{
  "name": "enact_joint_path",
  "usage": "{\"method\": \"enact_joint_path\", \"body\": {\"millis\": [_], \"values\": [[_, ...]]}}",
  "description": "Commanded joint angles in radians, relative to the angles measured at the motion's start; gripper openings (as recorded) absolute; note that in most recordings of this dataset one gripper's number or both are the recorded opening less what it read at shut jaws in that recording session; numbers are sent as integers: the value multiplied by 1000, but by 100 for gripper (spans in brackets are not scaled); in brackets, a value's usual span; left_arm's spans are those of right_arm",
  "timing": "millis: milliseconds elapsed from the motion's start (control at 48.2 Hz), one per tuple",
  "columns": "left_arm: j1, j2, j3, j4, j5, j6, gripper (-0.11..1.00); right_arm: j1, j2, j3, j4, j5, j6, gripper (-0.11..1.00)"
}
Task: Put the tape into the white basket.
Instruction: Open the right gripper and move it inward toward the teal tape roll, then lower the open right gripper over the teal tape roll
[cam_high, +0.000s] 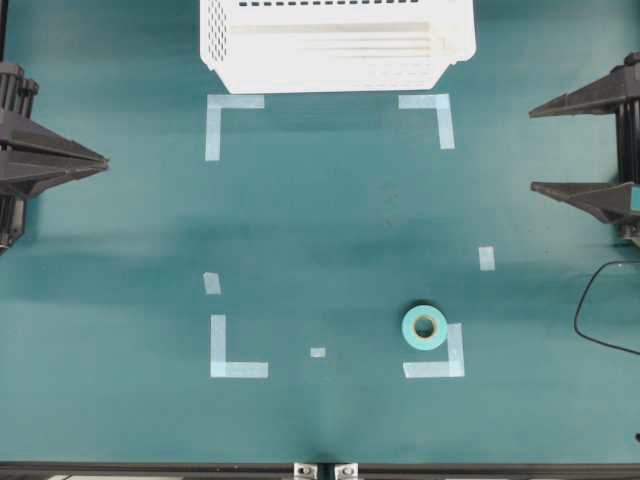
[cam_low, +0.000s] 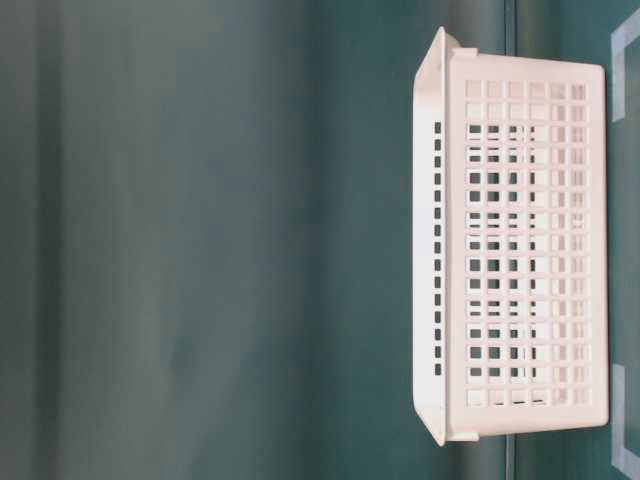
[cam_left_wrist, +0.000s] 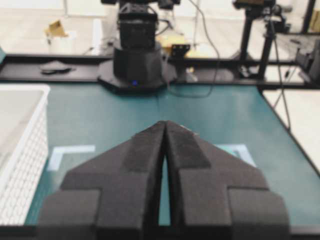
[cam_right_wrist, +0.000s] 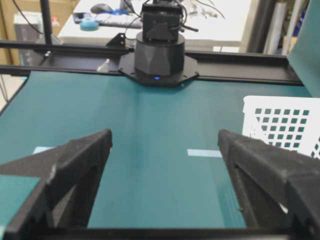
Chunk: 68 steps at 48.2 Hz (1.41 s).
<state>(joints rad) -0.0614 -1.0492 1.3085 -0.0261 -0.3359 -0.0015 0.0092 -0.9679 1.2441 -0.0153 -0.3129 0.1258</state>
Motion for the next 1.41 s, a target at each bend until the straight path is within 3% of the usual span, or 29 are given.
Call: {"method": "enact_joint_path", "body": {"millis": [0, 311, 663, 1389], "values": [[-5, 5, -3, -2, -6, -2, -10, 23, 15, -32, -2, -6, 3, 96], [-3, -25, 38, -2, 121, 2, -10, 87, 91, -49, -2, -5, 34, 96], [-3, -209, 121, -2, 287, -3, -10, 104, 170, -51, -2, 9, 34, 96], [6, -258, 202, -3, 362, -32, -10, 215, 411, -107, -2, 21, 34, 96]]}}
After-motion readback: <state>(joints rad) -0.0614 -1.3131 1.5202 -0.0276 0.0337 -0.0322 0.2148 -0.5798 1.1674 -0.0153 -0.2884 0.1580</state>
